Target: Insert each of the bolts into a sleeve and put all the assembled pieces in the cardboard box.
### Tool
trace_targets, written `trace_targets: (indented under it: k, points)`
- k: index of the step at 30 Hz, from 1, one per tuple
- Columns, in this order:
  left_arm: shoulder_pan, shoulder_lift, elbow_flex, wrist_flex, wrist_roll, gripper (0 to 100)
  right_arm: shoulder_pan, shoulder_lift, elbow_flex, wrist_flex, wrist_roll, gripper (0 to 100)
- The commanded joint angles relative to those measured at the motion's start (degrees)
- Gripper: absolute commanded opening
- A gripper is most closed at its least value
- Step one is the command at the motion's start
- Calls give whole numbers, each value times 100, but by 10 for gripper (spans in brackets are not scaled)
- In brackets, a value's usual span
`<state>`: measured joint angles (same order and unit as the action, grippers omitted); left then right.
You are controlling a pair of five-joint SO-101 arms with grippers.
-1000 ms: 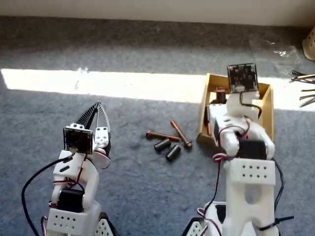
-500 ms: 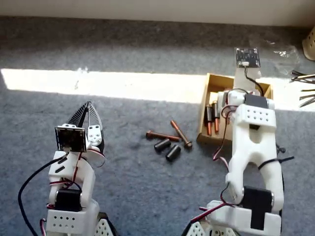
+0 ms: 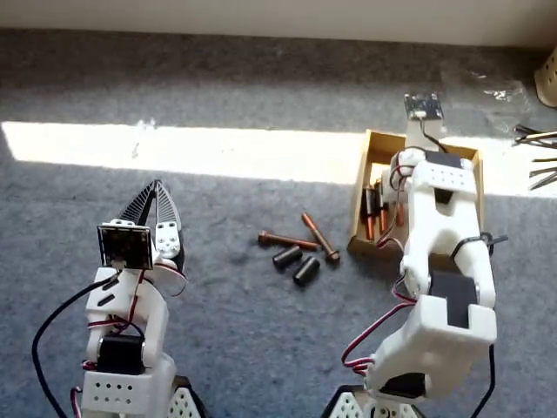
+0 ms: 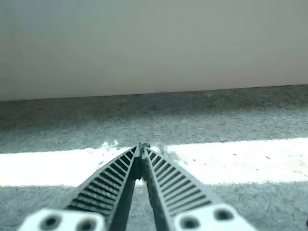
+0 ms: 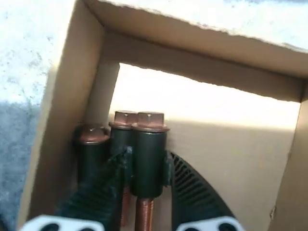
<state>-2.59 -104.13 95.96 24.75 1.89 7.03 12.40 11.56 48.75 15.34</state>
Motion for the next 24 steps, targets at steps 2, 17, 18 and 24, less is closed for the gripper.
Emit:
trace_targets:
  k: [2, 17, 18, 24]
  points:
    - [-57, -57, 119, 0, -18, 17, 277, 242, -514, -22, 53, 9]
    - [-57, -48, 119, 0, -18, 17, 374, 743, -690, 13, 88, 61]
    - [-57, -48, 119, 0, -18, 17, 374, 743, -690, 13, 88, 91]
    - [-57, -48, 119, 0, -18, 17, 365, 725, -690, 13, 88, 235]
